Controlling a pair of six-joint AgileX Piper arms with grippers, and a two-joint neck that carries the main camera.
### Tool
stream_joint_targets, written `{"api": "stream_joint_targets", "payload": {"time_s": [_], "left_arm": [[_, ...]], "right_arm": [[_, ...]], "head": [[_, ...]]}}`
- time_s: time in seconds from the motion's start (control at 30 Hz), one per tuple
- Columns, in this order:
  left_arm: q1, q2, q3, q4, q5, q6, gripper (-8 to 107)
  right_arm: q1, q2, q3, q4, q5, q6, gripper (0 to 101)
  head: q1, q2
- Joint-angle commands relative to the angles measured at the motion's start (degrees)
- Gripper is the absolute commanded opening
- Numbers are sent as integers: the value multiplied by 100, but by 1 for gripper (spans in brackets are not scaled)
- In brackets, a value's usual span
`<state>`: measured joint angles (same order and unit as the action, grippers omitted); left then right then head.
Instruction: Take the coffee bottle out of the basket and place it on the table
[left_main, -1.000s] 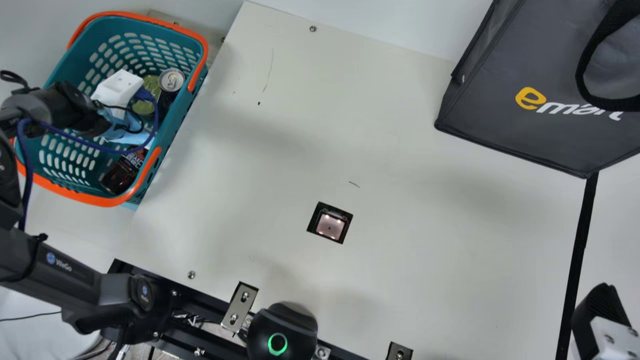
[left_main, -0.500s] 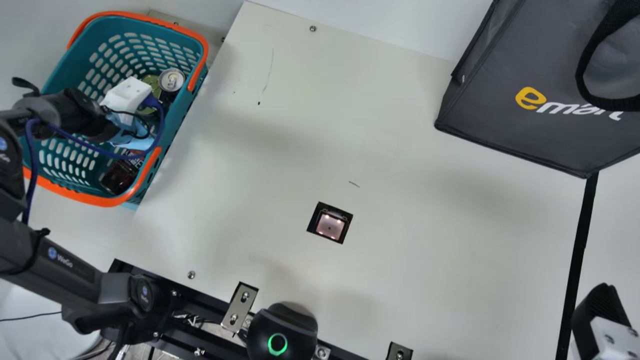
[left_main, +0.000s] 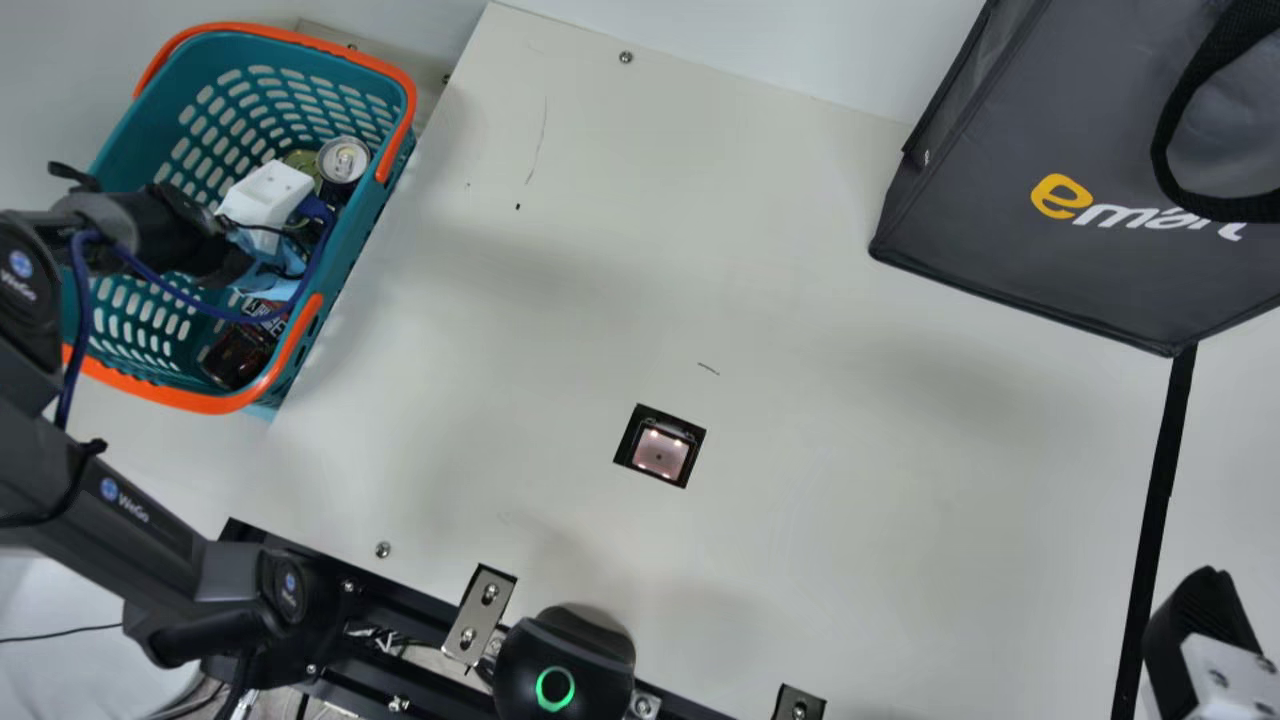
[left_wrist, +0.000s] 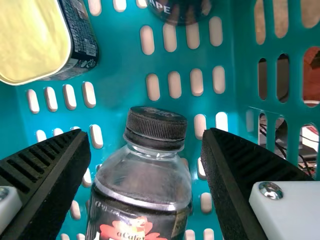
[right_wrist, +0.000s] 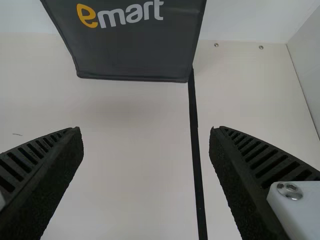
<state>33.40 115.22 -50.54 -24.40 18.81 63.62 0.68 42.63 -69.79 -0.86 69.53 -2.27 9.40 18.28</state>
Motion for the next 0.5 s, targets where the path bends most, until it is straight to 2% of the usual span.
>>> {"api": "stream_joint_targets", "payload": {"time_s": [0.0,0.27,0.47], "left_arm": [[-7,47,-13,-27,-41,19,90],[-20,252,-77,-182,-195,98,90],[-23,320,-140,-357,-204,205,50]], "right_arm": [[0,0,0,0,0,0,91],[0,0,0,0,0,0,91],[0,0,0,0,0,0,91]], "head": [[-148,14],[-148,14],[-148,14]]}}
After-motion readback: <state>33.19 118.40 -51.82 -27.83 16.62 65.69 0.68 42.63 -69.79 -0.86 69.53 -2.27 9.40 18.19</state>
